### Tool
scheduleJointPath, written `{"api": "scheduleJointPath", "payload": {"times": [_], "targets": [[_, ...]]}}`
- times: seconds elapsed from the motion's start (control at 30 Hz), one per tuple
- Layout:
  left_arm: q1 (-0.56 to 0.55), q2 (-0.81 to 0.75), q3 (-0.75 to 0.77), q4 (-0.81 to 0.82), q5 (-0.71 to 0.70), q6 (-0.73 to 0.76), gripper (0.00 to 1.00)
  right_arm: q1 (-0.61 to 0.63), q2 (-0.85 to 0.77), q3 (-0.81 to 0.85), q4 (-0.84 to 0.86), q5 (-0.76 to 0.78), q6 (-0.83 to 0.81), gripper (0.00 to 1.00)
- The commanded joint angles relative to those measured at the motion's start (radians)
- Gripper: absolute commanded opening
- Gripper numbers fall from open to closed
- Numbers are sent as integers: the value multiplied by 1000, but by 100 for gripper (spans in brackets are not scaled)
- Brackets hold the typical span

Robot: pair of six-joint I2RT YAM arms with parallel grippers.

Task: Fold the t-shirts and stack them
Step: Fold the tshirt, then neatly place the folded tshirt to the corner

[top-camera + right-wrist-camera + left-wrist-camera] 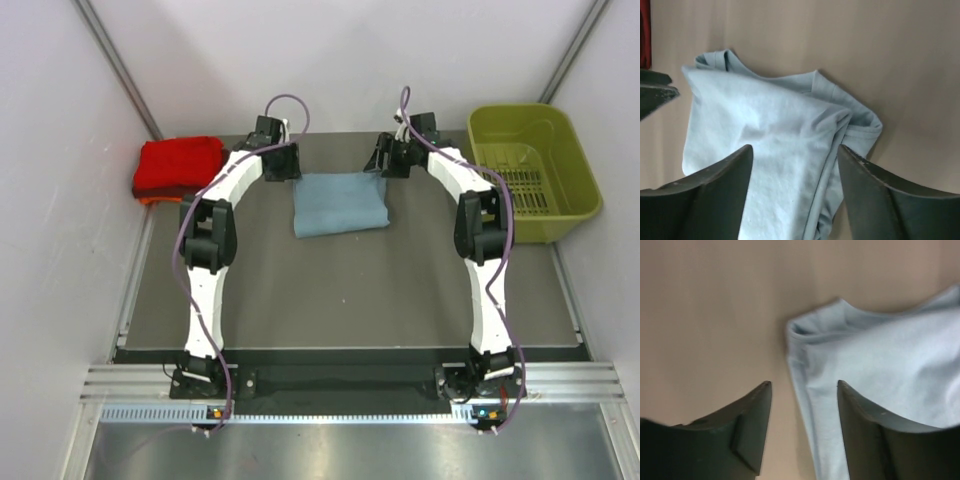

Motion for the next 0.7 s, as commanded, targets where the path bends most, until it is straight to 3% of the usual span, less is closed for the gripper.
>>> {"api": "scheduleJointPath", "payload": {"times": [0.0, 0.13, 0.33, 0.57, 0.67], "targets": [[17, -98, 47, 6, -112, 4, 60, 7, -90, 55, 36, 30, -25, 70], [31, -211, -48, -3, -88, -16, 61, 3, -189, 34, 31, 30, -28, 71], [73, -296, -254, -40, 140, -54, 63, 7, -260, -66, 40, -49, 38, 71], [86, -253, -395, 0, 334, -102, 69, 6, -221, -190, 34, -125, 84, 68], [112, -207, -404, 23, 444, -144, 78, 15, -187, -197, 36, -132, 78, 68]]}}
